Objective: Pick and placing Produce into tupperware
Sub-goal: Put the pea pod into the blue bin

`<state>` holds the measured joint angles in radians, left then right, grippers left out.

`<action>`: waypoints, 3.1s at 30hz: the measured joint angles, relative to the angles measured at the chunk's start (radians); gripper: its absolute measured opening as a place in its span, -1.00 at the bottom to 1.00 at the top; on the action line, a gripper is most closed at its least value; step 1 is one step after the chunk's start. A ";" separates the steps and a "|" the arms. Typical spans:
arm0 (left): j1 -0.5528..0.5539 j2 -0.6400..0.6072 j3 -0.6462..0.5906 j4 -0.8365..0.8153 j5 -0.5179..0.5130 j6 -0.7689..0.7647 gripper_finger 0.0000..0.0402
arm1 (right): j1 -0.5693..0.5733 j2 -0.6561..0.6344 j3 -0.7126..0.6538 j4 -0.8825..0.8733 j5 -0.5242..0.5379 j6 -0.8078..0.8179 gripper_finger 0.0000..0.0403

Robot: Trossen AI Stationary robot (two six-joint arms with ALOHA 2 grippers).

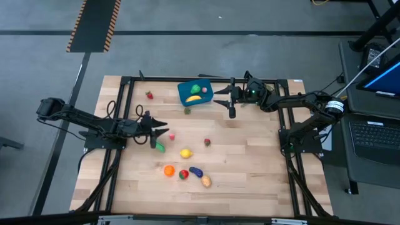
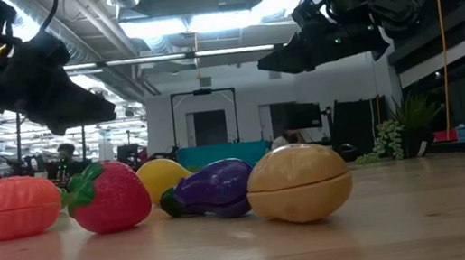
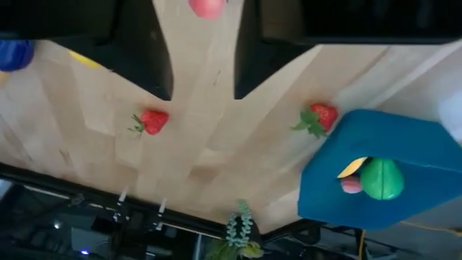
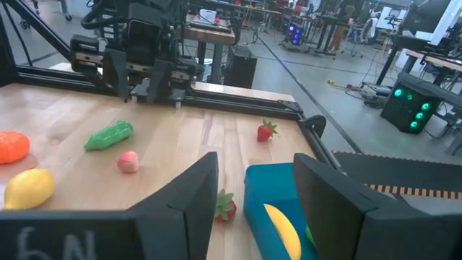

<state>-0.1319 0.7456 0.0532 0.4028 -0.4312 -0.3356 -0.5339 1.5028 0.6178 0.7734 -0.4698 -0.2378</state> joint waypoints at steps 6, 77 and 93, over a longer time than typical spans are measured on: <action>0.029 0.000 0.000 -0.005 -0.013 0.004 0.12 | 0.000 0.001 0.000 0.000 0.000 0.026 -0.09; -0.080 0.691 0.751 -1.255 0.381 0.139 0.35 | 0.056 0.001 0.001 -0.221 -0.002 0.095 -0.09; 0.032 0.758 0.751 -1.246 0.414 0.163 0.35 | 0.056 0.001 0.001 -0.227 -0.002 0.093 -0.09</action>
<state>-0.0995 1.5033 0.8040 -0.8435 -0.0171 -0.1726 -0.4782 1.5036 0.6186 0.5465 -0.4713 -0.1450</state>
